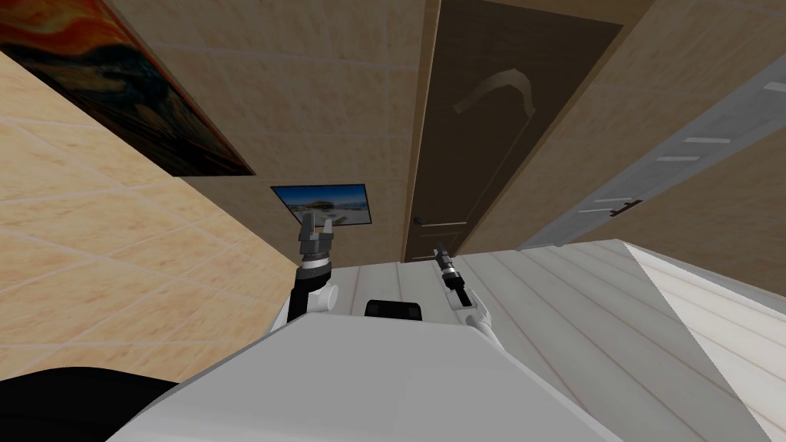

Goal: Pull the door open

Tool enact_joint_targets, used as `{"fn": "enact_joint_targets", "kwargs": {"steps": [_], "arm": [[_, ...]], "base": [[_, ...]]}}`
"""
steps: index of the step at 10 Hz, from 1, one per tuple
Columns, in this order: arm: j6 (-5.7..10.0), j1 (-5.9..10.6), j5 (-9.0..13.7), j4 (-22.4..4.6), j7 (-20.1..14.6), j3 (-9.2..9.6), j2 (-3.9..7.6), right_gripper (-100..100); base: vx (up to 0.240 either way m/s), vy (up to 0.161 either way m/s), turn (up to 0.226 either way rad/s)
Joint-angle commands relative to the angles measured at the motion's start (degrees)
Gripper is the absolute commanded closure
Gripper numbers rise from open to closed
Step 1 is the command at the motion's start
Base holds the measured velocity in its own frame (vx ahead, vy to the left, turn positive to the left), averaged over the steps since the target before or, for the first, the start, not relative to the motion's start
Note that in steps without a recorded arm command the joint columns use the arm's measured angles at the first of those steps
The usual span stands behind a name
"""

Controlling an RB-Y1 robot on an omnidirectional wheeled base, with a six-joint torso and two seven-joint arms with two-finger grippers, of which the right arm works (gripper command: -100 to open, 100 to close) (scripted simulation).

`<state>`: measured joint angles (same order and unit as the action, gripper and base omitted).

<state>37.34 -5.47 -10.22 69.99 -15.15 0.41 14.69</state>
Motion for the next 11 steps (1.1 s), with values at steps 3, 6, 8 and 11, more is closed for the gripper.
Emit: {"fn": "enact_joint_targets", "kwargs": {"steps": [3, 6, 8, 11], "arm": [[1.25, 1.91, -0.38, -5.1, -1.43, -0.27, 0.81, -100], [2.06, 3.33, -0.66, -8.85, -2.6, -0.47, 1.51, -100], [2.53, 4.16, -0.83, -11.04, -3.28, -0.59, 1.93, -100], [3.39, 5.69, -1.13, -15.05, -4.52, -0.81, 2.68, -100]], "base": [[0.1, 0.007, 0.019], [0.089, 0.0, 0.017], [0.105, 0.007, 0.015], [0.126, 0.007, 0.018]]}}
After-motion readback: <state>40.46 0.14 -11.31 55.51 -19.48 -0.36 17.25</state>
